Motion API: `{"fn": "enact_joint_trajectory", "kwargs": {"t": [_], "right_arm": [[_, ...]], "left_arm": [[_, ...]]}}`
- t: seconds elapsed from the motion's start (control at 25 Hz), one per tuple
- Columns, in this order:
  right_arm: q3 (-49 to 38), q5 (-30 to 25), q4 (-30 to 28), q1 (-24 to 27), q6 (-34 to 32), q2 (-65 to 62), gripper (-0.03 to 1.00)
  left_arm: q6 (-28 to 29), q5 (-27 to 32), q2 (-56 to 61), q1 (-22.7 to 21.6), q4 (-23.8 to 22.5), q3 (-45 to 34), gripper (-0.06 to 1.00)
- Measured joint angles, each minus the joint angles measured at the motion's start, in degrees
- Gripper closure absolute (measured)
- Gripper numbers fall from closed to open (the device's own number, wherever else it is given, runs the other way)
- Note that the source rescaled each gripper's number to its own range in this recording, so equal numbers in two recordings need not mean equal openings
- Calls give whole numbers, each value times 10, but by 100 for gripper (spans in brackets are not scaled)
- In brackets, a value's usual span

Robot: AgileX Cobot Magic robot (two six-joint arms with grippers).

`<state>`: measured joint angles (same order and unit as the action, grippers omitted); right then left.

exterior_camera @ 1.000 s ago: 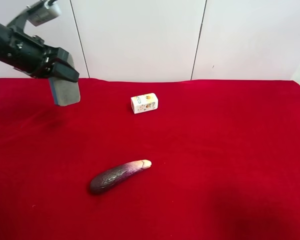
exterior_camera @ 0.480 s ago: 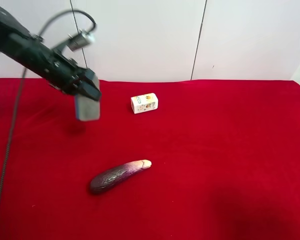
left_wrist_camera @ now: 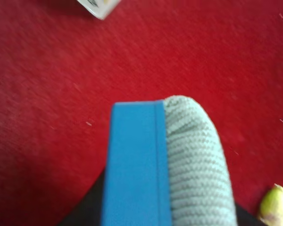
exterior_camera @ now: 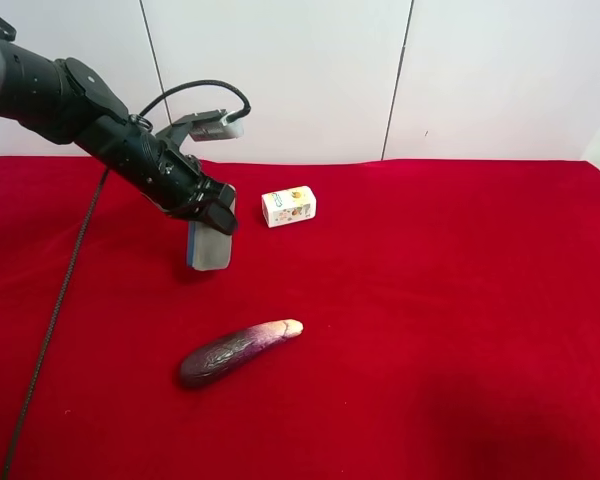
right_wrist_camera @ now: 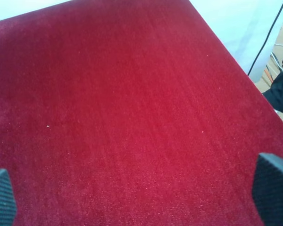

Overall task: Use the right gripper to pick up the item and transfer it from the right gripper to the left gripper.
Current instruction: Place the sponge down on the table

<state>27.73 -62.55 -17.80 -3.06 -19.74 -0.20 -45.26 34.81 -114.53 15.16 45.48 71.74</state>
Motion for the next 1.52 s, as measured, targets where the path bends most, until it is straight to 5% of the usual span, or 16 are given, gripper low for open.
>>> {"fn": "enact_joint_trajectory", "kwargs": {"t": [0.2,0.28,0.44,0.56,1.2,1.52], "right_arm": [[0,0,0,0,0,0,-3],[0,0,0,0,0,0,-3],[0,0,0,0,0,0,-3],[0,0,0,0,0,0,-3],[0,0,0,0,0,0,-3],[0,0,0,0,0,0,-3]], "left_arm": [[0,-5,-1,0,-1,0,92],[0,-5,-1,0,-1,0,84],[0,8,-1,0,-2,0,16],[0,16,-1,1,-2,0,-2],[0,37,12,1,-5,0,-5],[11,58,94,1,-60,0,-5]]}}
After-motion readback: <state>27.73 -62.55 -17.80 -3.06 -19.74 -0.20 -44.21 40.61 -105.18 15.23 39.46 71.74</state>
